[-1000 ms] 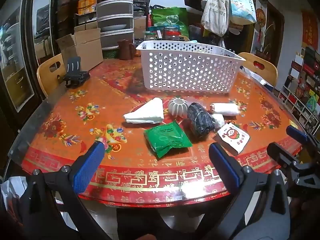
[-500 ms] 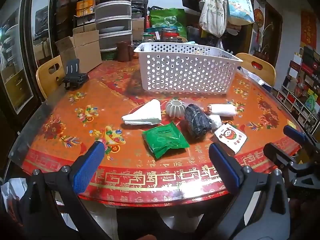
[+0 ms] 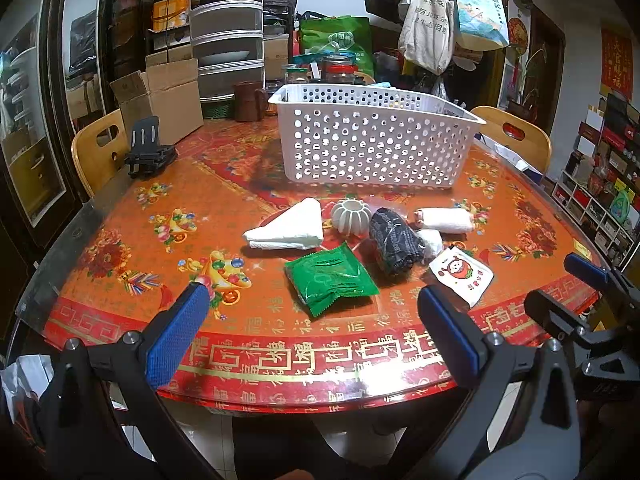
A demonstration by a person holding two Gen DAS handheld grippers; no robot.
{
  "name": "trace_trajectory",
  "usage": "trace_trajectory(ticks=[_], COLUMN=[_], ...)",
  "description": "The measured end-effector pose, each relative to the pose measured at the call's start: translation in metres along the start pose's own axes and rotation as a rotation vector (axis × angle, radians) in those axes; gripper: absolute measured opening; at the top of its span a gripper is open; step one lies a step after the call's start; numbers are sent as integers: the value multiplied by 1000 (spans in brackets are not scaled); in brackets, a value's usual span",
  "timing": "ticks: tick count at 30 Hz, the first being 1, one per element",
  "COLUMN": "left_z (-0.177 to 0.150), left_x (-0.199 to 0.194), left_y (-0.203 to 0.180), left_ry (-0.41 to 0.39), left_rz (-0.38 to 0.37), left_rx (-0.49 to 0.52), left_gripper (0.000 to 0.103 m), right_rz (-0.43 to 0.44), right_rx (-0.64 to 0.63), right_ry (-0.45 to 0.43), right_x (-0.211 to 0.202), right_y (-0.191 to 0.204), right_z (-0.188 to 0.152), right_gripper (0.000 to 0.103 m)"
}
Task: Organize soft objects
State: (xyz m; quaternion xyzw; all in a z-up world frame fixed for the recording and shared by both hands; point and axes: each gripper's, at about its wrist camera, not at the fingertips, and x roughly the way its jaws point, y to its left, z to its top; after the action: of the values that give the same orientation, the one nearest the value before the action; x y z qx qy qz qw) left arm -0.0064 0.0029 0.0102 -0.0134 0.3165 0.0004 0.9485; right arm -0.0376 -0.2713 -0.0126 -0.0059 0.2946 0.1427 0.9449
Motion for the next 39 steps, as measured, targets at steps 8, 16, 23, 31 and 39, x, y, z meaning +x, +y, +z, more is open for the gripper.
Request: trace_trajectory(ticks=[8, 16, 23, 31, 39], left_z=[-1, -2, -2, -2, -2], left_x=[1, 1, 2, 2, 3], left_y=[0, 1, 1, 0, 1], left_ry=[4, 7, 7, 10, 13], left_rz=[-4, -6, -7, -8, -10], left_rx=[-3, -4, -4, -7, -8], left_gripper=[103, 103, 103, 103, 103], right_rz=[5, 5, 7, 8, 8], right_rx=[0, 0, 1, 1, 0], right_ry=[6, 9, 11, 13, 18], right_x=[1, 1, 2, 2, 3], right_y=[1, 1, 0, 0, 1], right_z=[-1, -2, -2, -2, -3], right_gripper=[103, 103, 103, 103, 103])
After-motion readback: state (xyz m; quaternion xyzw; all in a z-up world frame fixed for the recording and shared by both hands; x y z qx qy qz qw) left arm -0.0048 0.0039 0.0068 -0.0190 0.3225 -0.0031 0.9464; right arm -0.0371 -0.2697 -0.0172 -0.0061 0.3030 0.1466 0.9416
